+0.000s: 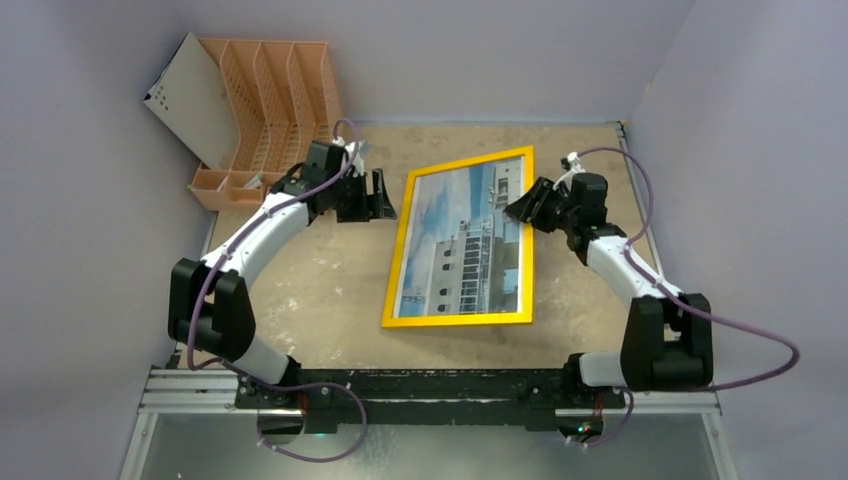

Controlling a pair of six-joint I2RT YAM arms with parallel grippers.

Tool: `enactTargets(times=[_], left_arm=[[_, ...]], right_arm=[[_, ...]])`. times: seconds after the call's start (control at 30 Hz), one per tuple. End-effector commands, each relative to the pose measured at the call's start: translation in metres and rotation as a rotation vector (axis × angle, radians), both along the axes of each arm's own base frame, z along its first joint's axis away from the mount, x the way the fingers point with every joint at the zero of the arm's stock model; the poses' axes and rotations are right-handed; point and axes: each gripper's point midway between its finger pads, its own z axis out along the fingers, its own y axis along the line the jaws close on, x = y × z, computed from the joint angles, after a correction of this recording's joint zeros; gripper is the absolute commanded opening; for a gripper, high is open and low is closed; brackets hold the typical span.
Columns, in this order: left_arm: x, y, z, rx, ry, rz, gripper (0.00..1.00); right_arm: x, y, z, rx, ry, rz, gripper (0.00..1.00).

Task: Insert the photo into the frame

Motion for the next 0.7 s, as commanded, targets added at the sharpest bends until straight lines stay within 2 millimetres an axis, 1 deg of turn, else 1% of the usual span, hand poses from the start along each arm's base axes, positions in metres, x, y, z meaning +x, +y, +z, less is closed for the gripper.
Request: enactTargets(times=[0.0, 0.07, 0.13, 0.2, 0.27, 0.37, 0.5, 0.53, 0.6, 0.67], left_arm=[[0.004, 0.035, -0.031, 0.132, 0.038, 0.134, 0.73], [-0.002, 0.043, -0.045, 0.153, 0.073, 0.156, 0.73], [-0.008, 0.045, -0.059, 0.160, 0.102, 0.162, 0.73], [-0.013, 0.043, -0.073, 0.147, 0.131, 0.163, 0.73], [-0.013, 0.035, -0.084, 0.108, 0.141, 0.149, 0.73], [0.000, 0.026, -0.097, 0.069, 0.147, 0.155, 0.73], [0.021, 0.025, -0.113, 0.083, 0.137, 0.181, 0.73], [0.025, 0.023, -0.120, 0.083, 0.145, 0.178, 0.74], [0.033, 0.017, -0.129, 0.078, 0.157, 0.155, 0.74], [0.041, 0.006, -0.130, 0.034, 0.156, 0.124, 0.74]], right_arm=[[0.020, 0.025, 0.029, 0.115, -0.196, 0.129, 0.51], [0.021, 0.029, 0.019, 0.154, -0.188, 0.136, 0.52], [0.018, 0.031, 0.007, 0.178, -0.170, 0.135, 0.54], [0.016, 0.030, -0.006, 0.193, -0.147, 0.122, 0.56], [0.013, 0.029, -0.018, 0.204, -0.117, 0.111, 0.57], [0.006, 0.028, -0.034, 0.220, -0.079, 0.093, 0.58], [-0.005, 0.027, -0.047, 0.262, -0.022, 0.050, 0.56], [-0.008, 0.027, -0.050, 0.265, -0.012, 0.046, 0.56], [-0.015, 0.026, -0.057, 0.278, 0.017, 0.026, 0.56], [-0.019, 0.024, -0.064, 0.275, 0.038, 0.010, 0.57]])
